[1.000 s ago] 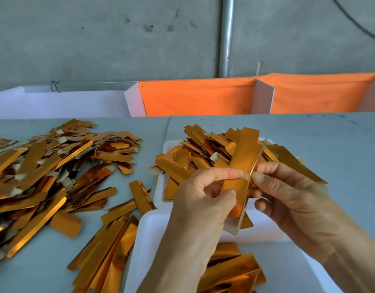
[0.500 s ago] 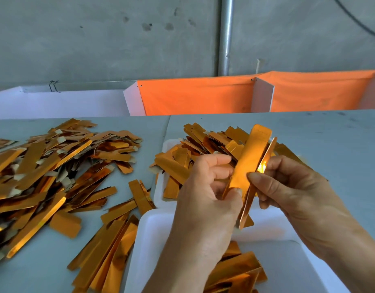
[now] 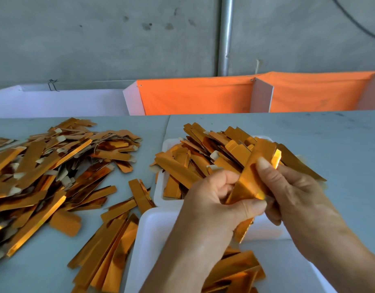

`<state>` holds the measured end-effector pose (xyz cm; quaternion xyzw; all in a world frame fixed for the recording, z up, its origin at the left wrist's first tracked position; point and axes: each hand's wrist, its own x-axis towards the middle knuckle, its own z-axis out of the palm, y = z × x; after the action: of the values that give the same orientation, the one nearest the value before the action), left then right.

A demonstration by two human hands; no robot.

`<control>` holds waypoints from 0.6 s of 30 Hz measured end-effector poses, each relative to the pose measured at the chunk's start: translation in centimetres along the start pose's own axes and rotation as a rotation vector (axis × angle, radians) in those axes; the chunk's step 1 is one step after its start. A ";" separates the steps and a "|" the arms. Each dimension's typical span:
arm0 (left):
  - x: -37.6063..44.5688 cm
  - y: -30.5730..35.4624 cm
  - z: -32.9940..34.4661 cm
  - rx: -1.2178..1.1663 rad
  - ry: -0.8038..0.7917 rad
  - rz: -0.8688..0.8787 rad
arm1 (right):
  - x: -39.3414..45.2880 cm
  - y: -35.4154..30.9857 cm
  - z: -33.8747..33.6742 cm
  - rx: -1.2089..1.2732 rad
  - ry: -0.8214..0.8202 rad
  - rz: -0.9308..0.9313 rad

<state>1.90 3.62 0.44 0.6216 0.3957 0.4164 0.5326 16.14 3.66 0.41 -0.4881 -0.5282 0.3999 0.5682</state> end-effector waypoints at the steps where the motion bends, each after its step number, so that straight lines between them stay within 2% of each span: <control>1: -0.1 0.1 -0.1 -0.006 -0.021 -0.017 | 0.0 0.0 0.0 0.019 -0.005 0.030; 5: -0.3 0.4 -0.5 -0.063 -0.077 -0.082 | 0.1 0.2 -0.3 0.100 -0.042 0.114; 8: -0.4 0.5 -0.4 -0.056 -0.105 -0.084 | 0.8 0.4 -1.1 0.262 -0.012 0.139; 10: -0.4 0.6 -0.3 -0.047 -0.111 -0.102 | 1.2 0.6 -1.7 0.279 0.008 0.130; 14: 0.0 0.7 -0.2 0.008 0.018 -0.141 | 1.5 0.9 -2.3 0.184 0.056 0.035; 18: 0.4 0.0 -0.3 0.171 0.141 -0.081 | 1.3 0.8 -2.1 0.070 0.117 -0.064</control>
<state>1.73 4.06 0.54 0.6172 0.4911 0.4019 0.4651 18.47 4.83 0.01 -0.4733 -0.4949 0.3706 0.6275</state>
